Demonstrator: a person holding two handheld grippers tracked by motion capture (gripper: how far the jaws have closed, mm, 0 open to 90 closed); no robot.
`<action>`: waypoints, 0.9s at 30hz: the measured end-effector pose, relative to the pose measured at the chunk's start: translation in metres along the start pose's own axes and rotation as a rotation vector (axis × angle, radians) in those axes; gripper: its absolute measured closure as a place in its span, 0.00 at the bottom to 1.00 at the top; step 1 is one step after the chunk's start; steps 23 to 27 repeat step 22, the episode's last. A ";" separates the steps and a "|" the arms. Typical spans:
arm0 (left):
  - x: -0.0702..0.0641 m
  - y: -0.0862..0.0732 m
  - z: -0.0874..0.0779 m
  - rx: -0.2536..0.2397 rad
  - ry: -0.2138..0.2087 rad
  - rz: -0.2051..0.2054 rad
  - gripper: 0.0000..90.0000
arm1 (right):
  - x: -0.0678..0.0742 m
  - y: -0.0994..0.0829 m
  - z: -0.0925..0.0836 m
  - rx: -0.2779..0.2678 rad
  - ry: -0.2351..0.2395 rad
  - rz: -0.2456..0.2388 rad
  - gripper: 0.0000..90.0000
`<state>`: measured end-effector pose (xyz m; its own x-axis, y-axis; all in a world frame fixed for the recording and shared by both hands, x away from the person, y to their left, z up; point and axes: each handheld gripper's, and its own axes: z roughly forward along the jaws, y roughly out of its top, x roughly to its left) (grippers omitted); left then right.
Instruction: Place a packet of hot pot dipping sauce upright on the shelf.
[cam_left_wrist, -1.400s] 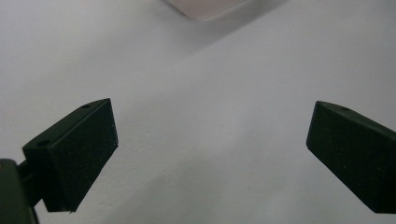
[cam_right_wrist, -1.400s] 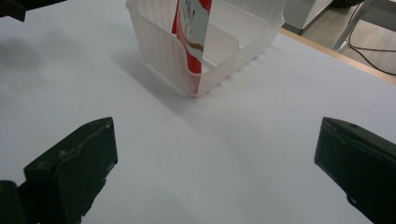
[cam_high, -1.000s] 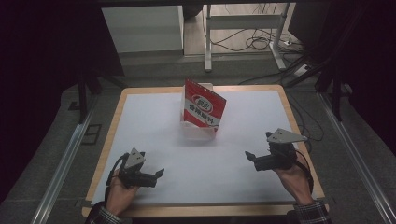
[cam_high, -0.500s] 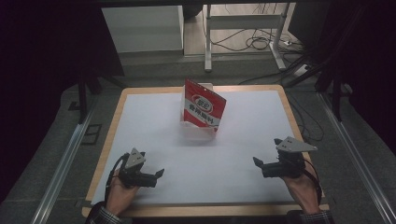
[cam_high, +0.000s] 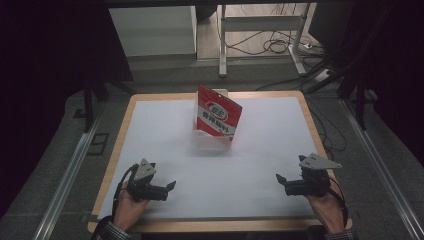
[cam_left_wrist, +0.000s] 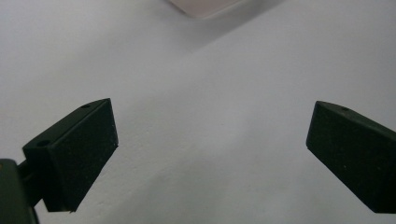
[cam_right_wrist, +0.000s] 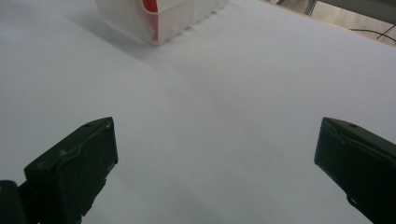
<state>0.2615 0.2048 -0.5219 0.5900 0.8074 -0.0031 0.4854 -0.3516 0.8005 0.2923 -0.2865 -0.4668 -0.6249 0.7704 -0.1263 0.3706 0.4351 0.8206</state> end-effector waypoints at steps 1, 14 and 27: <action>0.000 0.000 0.000 0.000 0.000 0.000 0.02 | -0.001 -0.002 0.000 0.001 -0.003 0.006 0.00; 0.000 0.000 0.001 0.014 0.000 0.011 0.02 | -0.015 -0.022 0.012 0.045 -0.029 0.033 0.00; 0.000 0.000 0.002 0.017 0.002 0.012 0.02 | -0.020 -0.027 0.016 0.077 -0.017 0.059 0.00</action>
